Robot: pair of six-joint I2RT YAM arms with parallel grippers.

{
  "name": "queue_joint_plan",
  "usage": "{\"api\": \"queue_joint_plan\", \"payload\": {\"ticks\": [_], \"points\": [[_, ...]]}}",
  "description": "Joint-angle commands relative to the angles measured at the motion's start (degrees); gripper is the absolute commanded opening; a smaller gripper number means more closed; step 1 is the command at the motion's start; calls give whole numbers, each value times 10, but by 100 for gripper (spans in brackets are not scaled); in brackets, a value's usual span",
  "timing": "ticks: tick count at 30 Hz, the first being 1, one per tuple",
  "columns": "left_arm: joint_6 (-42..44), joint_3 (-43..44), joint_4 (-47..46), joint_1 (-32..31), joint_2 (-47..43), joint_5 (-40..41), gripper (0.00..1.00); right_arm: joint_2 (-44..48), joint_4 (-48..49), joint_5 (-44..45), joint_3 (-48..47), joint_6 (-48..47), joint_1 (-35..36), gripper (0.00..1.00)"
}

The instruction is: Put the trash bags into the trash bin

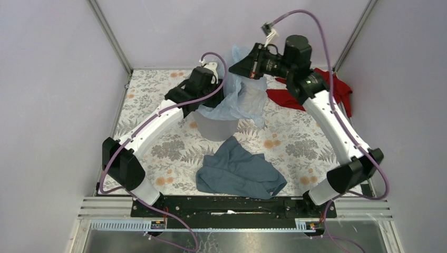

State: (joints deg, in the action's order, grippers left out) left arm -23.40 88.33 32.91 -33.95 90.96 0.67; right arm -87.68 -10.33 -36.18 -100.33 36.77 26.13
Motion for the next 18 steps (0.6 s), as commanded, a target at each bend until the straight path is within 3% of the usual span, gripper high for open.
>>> {"api": "queue_joint_plan", "payload": {"ticks": [1,7,13,18], "points": [[9,-40,-39,4,-48,58,44,-21,26,-117,19,1,0,0],[10,-47,-52,9,-124,3,55,-26,53,-133,19,17,1,0],[14,-14,-9,16,-186,-29,78,-39,69,-158,-4,32,7,0],[6,4,19,69,-226,-64,88,-63,108,-166,-32,49,48,0]]}}
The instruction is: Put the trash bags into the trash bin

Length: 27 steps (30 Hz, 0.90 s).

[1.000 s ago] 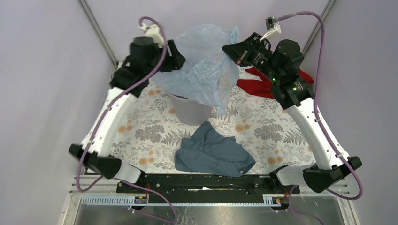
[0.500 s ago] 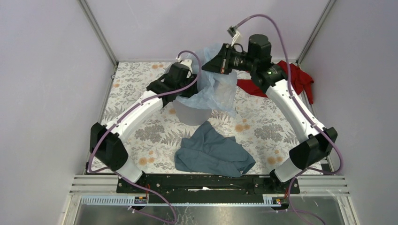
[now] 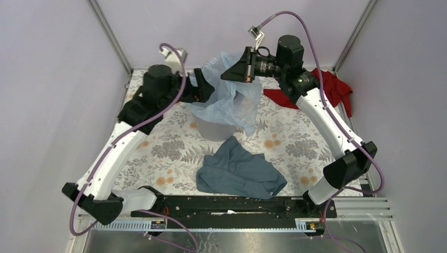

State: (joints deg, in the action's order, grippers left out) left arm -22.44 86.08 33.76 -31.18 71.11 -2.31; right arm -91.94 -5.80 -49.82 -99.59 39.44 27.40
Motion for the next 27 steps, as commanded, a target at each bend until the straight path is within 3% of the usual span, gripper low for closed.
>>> {"api": "queue_joint_plan", "payload": {"ticks": [1,6,9,14,19,27], "points": [[-5,27,12,51,-36,-38,90,-29,82,-23,-45,35,46,0],[-1,25,46,74,-85,19,94,-74,184,36,-63,139,76,0],[5,6,64,77,-120,73,97,-100,318,74,-46,243,78,0],[16,-11,72,78,-158,90,99,-176,458,121,-68,384,87,0],[8,-40,56,78,-171,62,99,-207,456,134,-93,392,83,0],[-8,-85,28,78,-192,-2,99,-158,418,155,2,348,1,0]]}}
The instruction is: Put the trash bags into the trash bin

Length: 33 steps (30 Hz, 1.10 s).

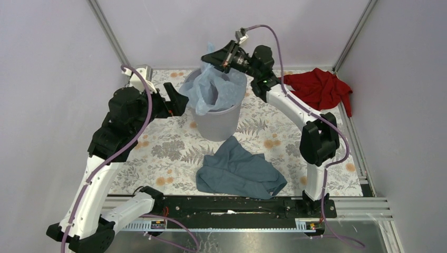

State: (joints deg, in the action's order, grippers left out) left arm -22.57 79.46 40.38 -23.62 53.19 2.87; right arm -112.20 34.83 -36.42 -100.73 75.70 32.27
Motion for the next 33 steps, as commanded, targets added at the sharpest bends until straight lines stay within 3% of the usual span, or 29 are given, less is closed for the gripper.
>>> {"api": "queue_joint_plan", "payload": {"ticks": [1,7,10,12,13,15,18,23,26,30,33], "points": [[-5,-24,-44,2,-8,-76,99,46,4,17,15,-18,-58,0],[-20,-32,-135,2,75,-182,93,88,-23,12,66,-56,-78,0],[-48,-39,-214,2,131,-216,78,95,-18,12,75,-54,-77,0],[-77,-45,-244,1,172,-229,62,93,0,14,78,-36,-71,0],[-87,-53,-253,-1,188,-222,51,91,8,17,79,-28,-64,0],[-97,-93,-285,-4,188,-188,44,89,10,25,79,-25,-45,0],[-92,-135,-301,-5,148,-180,51,88,-22,36,66,-60,-19,0],[-50,-114,-213,-4,69,-195,73,103,-110,37,64,-180,-10,0],[-25,-88,-154,-4,32,-183,85,119,-241,44,37,-306,-11,0],[-12,-40,-112,-4,19,-143,92,126,-377,38,-20,-436,-12,0],[-20,-21,-106,-2,26,-88,98,122,-424,32,-57,-467,-12,0]]}}
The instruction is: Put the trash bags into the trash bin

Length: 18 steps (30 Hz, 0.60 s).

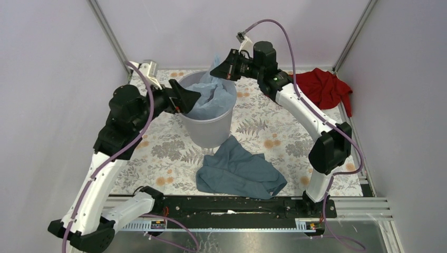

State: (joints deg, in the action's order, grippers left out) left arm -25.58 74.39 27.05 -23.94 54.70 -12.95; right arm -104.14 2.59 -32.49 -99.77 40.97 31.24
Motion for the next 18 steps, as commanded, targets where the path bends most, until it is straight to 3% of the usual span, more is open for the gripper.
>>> {"api": "queue_joint_plan", "payload": {"ticks": [1,6,13,16,18], "points": [[3,30,16,2,14,70,99,38,-102,-15,-73,-118,0,0],[-42,22,-64,2,68,-6,99,27,-66,-31,-78,-83,27,0],[-42,-19,-87,3,175,7,71,7,-3,-46,-96,-11,45,0],[-36,-40,-112,2,156,1,70,-10,-21,-48,-122,-10,45,0],[-24,-32,-108,2,139,-3,77,-18,-54,-45,-138,-17,45,0]]}}
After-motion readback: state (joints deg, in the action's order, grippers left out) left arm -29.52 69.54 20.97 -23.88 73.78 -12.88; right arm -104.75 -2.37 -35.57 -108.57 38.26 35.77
